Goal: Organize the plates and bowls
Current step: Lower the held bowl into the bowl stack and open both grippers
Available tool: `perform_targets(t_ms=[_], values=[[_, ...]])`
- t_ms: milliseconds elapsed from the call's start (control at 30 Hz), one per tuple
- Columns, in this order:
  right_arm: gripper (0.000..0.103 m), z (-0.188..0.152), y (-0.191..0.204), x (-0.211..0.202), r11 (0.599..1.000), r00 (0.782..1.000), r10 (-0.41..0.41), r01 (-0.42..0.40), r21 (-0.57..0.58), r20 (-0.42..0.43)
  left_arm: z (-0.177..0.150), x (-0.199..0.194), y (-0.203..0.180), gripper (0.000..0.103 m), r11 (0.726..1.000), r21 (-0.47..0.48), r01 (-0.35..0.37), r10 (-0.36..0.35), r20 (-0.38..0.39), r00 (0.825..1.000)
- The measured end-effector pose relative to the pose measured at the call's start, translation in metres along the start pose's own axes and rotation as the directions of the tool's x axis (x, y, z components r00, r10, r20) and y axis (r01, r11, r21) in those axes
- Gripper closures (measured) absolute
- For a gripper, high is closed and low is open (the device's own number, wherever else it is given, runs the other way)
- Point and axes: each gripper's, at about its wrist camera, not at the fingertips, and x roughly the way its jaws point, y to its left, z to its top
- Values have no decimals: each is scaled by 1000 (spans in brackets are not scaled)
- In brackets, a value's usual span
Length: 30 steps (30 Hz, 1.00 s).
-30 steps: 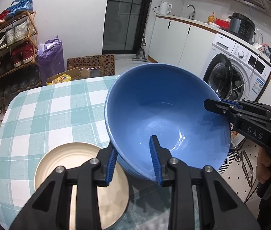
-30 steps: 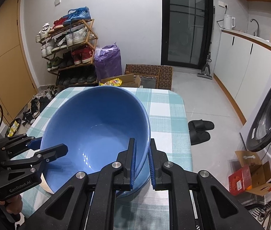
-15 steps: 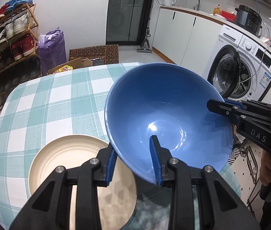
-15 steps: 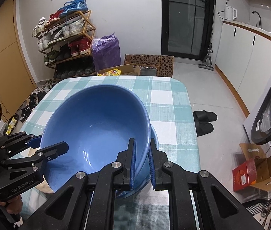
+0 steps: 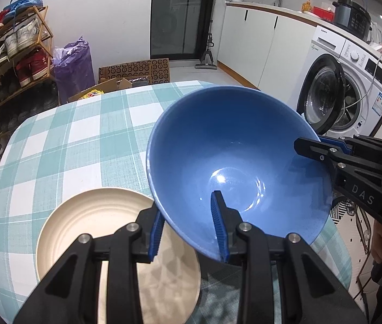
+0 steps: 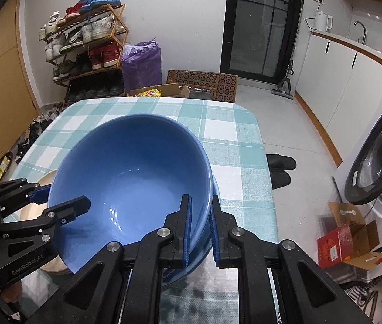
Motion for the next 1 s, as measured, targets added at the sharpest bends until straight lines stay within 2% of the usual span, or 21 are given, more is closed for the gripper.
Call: perform_targets(t_ms=[400, 867, 1000], values=[[88, -6, 2, 7, 999, 999, -38, 37, -27, -15, -3, 4, -7, 71, 997, 59, -49, 49, 7, 999], [84, -11, 19, 7, 986, 992, -122, 120, -112, -15, -4, 6, -13, 66, 993, 98, -69, 69, 11, 998], [84, -12, 18, 7, 987, 992, -122, 120, -107, -16, -4, 5, -13, 65, 992, 101, -70, 69, 15, 998]])
